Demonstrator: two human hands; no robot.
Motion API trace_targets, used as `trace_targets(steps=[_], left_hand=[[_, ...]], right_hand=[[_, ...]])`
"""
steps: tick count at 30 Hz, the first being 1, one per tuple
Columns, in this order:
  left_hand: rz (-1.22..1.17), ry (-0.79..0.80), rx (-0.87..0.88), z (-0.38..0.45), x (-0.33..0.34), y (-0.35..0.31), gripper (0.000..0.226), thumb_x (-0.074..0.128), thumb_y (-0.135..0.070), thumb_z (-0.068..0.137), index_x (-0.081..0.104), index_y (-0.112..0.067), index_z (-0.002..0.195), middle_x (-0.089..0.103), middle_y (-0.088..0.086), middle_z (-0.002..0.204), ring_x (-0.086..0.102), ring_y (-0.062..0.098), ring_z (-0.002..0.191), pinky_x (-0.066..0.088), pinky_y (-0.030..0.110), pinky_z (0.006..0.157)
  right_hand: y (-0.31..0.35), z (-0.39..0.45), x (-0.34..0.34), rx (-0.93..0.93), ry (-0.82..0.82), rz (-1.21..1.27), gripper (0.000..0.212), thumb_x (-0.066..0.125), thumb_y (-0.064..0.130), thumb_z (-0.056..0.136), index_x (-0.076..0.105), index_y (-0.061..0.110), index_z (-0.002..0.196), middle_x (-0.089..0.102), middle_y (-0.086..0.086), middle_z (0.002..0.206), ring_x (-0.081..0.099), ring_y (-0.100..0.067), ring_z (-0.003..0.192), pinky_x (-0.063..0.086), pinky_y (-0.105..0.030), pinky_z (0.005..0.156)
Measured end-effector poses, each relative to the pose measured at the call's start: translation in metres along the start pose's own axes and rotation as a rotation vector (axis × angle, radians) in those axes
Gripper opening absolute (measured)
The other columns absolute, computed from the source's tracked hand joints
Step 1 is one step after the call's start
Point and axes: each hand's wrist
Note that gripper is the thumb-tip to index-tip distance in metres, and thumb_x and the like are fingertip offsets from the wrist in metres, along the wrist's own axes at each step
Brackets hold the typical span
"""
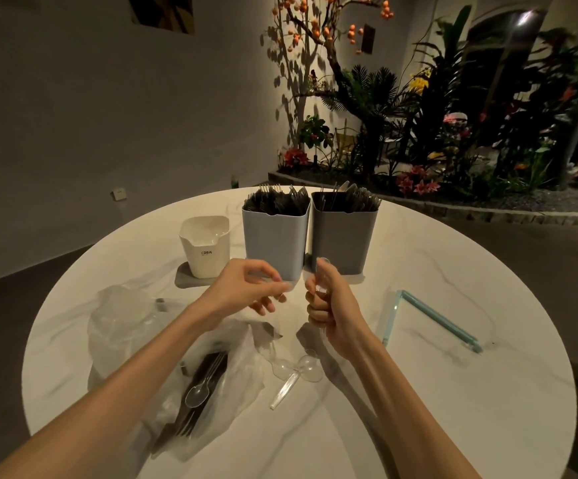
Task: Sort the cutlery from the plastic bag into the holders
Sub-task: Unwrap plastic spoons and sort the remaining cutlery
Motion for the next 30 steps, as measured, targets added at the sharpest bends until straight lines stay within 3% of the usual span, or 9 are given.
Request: trace_targets(steps=[5,8,10,12,16,18,25,28,30], left_hand=[[-0.131,0.042,0.039,0.004,0.004,0.001,0.017,0.071,-0.008,0.091,0.074,-0.002,0.107,0.078,0.014,0.094,0.076,0.031,0.082,0.063,0.034,0.077],[-0.142,0.064,0.038,0.006,0.008,0.000,0.020,0.070,-0.008,0.092,0.074,-0.002,0.110,0.078,0.013,0.096,0.076,0.031,0.085,0.063,0.034,0.078],[-0.112,0.071,0.038,0.007,0.012,-0.002,0.018,0.072,-0.011,0.091,0.074,-0.003,0.107,0.079,0.009,0.094,0.077,0.028,0.082,0.062,0.029,0.073],[-0.102,0.073,0.034,0.008,0.015,-0.003,0.017,0.073,-0.012,0.090,0.073,-0.002,0.103,0.079,0.008,0.092,0.077,0.027,0.081,0.062,0.028,0.070],[-0.044,0.058,0.046,0.012,0.019,-0.007,0.012,0.074,-0.012,0.090,0.073,-0.005,0.099,0.079,0.006,0.088,0.077,0.026,0.078,0.062,0.028,0.067],[-0.015,0.048,0.067,0.014,0.022,-0.008,0.010,0.075,-0.012,0.089,0.076,-0.007,0.097,0.079,0.006,0.086,0.077,0.024,0.078,0.062,0.029,0.069],[0.094,-0.015,0.096,0.016,0.035,-0.005,0.013,0.079,-0.014,0.085,0.080,-0.009,0.097,0.078,0.006,0.083,0.076,0.019,0.075,0.064,0.036,0.076],[0.180,-0.043,0.138,0.015,0.035,-0.005,0.015,0.084,-0.016,0.081,0.080,-0.012,0.095,0.078,0.003,0.080,0.076,0.016,0.072,0.064,0.038,0.075],[0.195,-0.066,0.164,0.013,0.034,-0.006,0.020,0.088,-0.018,0.076,0.076,-0.014,0.093,0.077,0.003,0.078,0.076,0.016,0.070,0.064,0.039,0.073]], right_hand=[[0.002,0.000,-0.006,-0.029,0.055,0.010,0.054,0.041,0.056,0.102,0.061,0.009,0.082,0.031,0.001,0.054,0.023,-0.008,0.044,0.020,-0.019,0.041],[0.008,-0.002,-0.009,-0.038,0.064,0.004,0.075,0.031,0.073,0.094,0.053,0.011,0.060,0.030,0.001,0.049,0.022,-0.009,0.044,0.021,-0.020,0.041],[0.008,-0.002,-0.012,-0.069,0.019,-0.015,0.077,0.029,0.069,0.097,0.042,0.012,0.048,0.030,-0.001,0.048,0.023,-0.011,0.045,0.021,-0.023,0.045],[0.007,-0.001,-0.015,-0.117,-0.024,0.006,0.071,0.033,0.055,0.102,0.042,0.013,0.046,0.029,-0.003,0.049,0.022,-0.013,0.046,0.019,-0.024,0.047],[0.005,0.001,-0.019,-0.225,-0.108,0.103,0.045,0.035,0.032,0.101,0.054,0.011,0.066,0.029,-0.002,0.049,0.022,-0.011,0.044,0.019,-0.021,0.044],[0.004,0.001,-0.020,-0.279,-0.174,0.054,0.044,0.031,0.027,0.104,0.056,0.010,0.073,0.035,0.000,0.046,0.027,-0.010,0.042,0.024,-0.018,0.043],[-0.014,0.002,-0.010,-0.226,-0.296,-0.245,0.044,0.040,0.030,0.106,0.044,0.011,0.066,0.044,-0.001,0.059,0.039,-0.009,0.056,0.036,-0.018,0.052],[-0.016,0.003,-0.009,-0.267,-0.297,-0.259,0.035,0.043,0.023,0.104,0.055,0.008,0.075,0.046,-0.003,0.063,0.041,-0.010,0.060,0.039,-0.012,0.049],[-0.014,0.002,-0.008,-0.264,-0.276,-0.200,0.037,0.045,0.033,0.104,0.061,0.009,0.082,0.046,-0.002,0.062,0.041,-0.008,0.059,0.039,-0.015,0.050]])
Point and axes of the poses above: each hand's wrist, its own z-axis towards the middle knuckle, its own x-axis out of the palm, y = z × x
